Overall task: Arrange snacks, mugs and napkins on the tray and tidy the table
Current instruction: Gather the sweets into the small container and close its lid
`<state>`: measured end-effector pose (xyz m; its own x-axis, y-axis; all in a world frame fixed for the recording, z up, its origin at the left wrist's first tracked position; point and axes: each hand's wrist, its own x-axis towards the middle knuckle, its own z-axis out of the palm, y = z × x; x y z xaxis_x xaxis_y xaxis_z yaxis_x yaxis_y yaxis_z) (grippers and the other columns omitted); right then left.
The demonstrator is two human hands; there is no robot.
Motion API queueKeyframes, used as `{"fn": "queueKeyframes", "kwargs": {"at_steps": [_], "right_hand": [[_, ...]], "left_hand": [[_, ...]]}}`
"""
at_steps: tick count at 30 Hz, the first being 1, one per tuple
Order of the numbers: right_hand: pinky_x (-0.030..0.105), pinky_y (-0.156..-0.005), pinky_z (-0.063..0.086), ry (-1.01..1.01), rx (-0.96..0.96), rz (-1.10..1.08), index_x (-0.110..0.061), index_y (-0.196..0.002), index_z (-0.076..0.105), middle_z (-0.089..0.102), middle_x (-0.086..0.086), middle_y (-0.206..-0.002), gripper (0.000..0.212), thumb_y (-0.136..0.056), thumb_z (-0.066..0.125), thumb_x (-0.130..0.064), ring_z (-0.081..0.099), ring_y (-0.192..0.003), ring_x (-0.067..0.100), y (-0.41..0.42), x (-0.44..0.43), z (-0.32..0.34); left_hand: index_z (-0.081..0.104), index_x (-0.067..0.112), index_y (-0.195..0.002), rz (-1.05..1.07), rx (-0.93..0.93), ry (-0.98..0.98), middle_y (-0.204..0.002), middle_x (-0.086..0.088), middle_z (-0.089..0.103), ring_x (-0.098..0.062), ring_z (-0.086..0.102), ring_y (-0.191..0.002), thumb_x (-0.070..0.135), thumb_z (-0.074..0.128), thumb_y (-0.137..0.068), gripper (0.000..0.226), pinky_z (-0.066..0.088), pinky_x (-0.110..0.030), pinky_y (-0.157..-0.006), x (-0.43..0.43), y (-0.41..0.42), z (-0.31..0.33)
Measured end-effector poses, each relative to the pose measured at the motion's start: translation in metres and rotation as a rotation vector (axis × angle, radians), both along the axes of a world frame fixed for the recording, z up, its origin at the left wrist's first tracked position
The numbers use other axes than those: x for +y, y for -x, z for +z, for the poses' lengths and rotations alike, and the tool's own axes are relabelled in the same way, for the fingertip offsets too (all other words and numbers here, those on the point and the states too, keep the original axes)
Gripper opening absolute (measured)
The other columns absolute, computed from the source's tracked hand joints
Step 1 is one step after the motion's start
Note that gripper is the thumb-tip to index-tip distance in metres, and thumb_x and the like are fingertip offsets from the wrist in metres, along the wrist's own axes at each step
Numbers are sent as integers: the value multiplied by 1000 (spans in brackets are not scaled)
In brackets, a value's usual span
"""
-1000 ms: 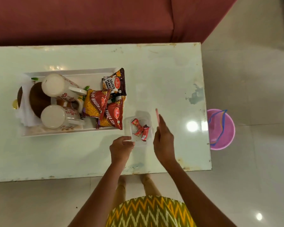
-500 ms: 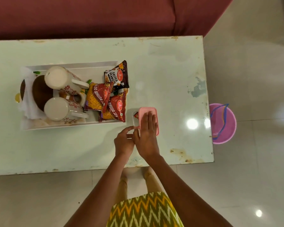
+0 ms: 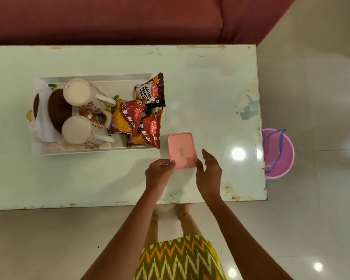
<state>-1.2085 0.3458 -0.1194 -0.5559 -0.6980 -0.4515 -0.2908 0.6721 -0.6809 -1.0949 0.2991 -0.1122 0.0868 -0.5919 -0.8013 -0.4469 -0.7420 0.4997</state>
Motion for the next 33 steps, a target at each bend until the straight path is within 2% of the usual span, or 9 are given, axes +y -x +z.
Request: {"fn": "queueKeyframes", "kwargs": {"at_steps": [2, 5, 9, 17, 20, 23, 26, 30, 33], "right_hand": [[19, -89, 45, -89, -202, -151, -3, -124, 55, 62, 13, -122, 38, -88, 61, -13, 61, -99, 18, 9, 1, -3], [32, -80, 56, -136, -391, -268, -3, -114, 62, 69, 13, -101, 32, -83, 67, -13, 67, -78, 21, 12, 2, -8], [31, -77, 57, -179, -403, -351, -3, -98, 69, 68, 2, -72, 22, -77, 73, -8, 66, -65, 18, 16, -2, -11], [31, -74, 57, -266, -400, -394, -9, -70, 67, 64, 2, -66, 12, -74, 73, 0, 61, -58, 15, 19, -13, -14], [32, -76, 56, -273, -489, -416, -1, -80, 68, 68, 11, -83, 9, -73, 73, 2, 64, -68, 20, 23, -13, -13], [36, -80, 56, -304, -544, -353, 3, -97, 65, 66, 18, -100, 29, -71, 76, -2, 65, -87, 29, 31, -16, -10], [39, -86, 53, -321, -422, -212, -6, -111, 59, 64, 10, -102, 54, -65, 83, -21, 62, -93, 24, 36, -23, -4], [26, -82, 48, -153, -324, -143, -10, -113, 62, 64, 1, -96, 46, -73, 77, -26, 59, -87, 14, 38, -47, -1], [34, -90, 50, -98, -377, -96, -9, -117, 61, 64, 5, -99, 38, -81, 70, -19, 58, -88, 17, 37, -69, -2]], "left_hand": [[66, 4, -106, -19, -3, 4, -101, -16, 71, -27, 67, -94, 27, 66, -81, 34, 52, -42, -91, 2, 1, 1], [65, 1, -100, 10, -11, 12, -98, -20, 71, -30, 68, -89, 19, 71, -78, 30, 55, -42, -87, 2, 3, 0], [63, -1, -87, 26, -22, 23, -89, -23, 71, -29, 69, -73, 10, 71, -77, 17, 58, -41, -79, -2, 5, 0], [56, 14, -62, 0, -105, 60, -83, -21, 71, -32, 71, -70, 8, 72, -74, 21, 57, -44, -79, -4, 9, -5], [63, 9, -67, -19, -105, 45, -84, -21, 72, -32, 70, -74, 9, 73, -74, 12, 57, -42, -81, -5, 9, -4], [68, -2, -94, -192, -213, 159, -96, -19, 72, -31, 69, -89, 18, 71, -77, 26, 51, -30, -81, -3, 10, -2], [63, 1, -110, -204, -285, 331, -109, -16, 70, -28, 67, -97, 17, 62, -85, 30, 49, -28, -79, -3, 13, 8], [64, 1, -108, -110, -243, 484, -107, -15, 70, -25, 67, -95, 6, 53, -87, 24, 44, -19, -76, -20, 16, 17], [66, -6, -99, -185, -218, 371, -100, -20, 71, -31, 66, -93, 10, 51, -90, 24, 32, -11, -63, -39, 18, 8]]}}
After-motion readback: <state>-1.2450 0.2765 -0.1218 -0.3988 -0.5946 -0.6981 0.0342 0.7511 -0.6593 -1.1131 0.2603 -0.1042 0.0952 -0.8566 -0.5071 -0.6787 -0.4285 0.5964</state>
